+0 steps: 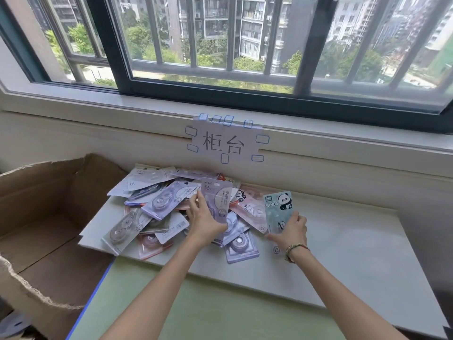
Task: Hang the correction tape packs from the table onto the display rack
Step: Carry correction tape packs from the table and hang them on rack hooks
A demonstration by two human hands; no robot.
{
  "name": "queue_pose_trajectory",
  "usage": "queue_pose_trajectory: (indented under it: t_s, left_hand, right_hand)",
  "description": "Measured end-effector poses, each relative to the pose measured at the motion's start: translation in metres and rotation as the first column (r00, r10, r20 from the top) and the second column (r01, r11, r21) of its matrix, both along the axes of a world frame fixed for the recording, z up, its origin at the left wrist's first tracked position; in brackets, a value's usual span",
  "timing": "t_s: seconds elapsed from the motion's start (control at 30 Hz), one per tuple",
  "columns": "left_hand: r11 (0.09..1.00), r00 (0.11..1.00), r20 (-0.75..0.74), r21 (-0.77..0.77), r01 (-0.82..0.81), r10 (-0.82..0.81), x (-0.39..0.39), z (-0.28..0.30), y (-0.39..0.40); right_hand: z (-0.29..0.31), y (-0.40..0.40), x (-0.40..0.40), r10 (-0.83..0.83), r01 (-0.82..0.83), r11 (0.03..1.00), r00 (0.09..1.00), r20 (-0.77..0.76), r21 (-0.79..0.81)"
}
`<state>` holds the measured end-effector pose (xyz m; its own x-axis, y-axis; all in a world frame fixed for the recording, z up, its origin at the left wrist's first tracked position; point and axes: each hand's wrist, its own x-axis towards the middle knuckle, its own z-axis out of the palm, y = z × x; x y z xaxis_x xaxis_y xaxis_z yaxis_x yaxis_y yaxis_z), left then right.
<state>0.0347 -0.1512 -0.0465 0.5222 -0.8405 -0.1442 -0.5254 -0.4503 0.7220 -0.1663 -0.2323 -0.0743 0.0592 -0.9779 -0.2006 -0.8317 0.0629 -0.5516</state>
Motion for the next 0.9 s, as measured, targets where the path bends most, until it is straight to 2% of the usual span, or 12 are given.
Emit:
queue_pose_trajectory:
  t_s: [0.23, 0.43, 0.7, 0.9]
  left_hand:
    - [0.999, 0.999, -0.019, -0.014, 0.029, -0.029, -0.019, 0.01, 0.008]
    - [0.967, 0.965, -0.096, -0.103, 0.234, -0.244, -0.054, 0.016, 0.016]
    - [0.823, 0.818, -0.154, -0.243, 0.513, -0.555, -0.101, 0.026, 0.075]
    - [0.699, 0.682, -0.168, -0.252, 0.669, -0.712, -0.157, 0.04, 0.138]
  right_hand:
    - [0.018, 0.019, -0.021, -0.103, 0.112, 0.99, 0.99, 0.099, -0.081]
    - [0.042, 0.063, -0.059, -0.242, 0.262, 0.955, 0.959, 0.146, -0.139]
    - [0.061, 0.189, -0.106, -0.496, 0.512, 0.834, 0.859, 0.128, -0.207]
    - [0.076, 0.305, -0.147, -0.7, 0.706, 0.665, 0.703, 0.125, -0.245]
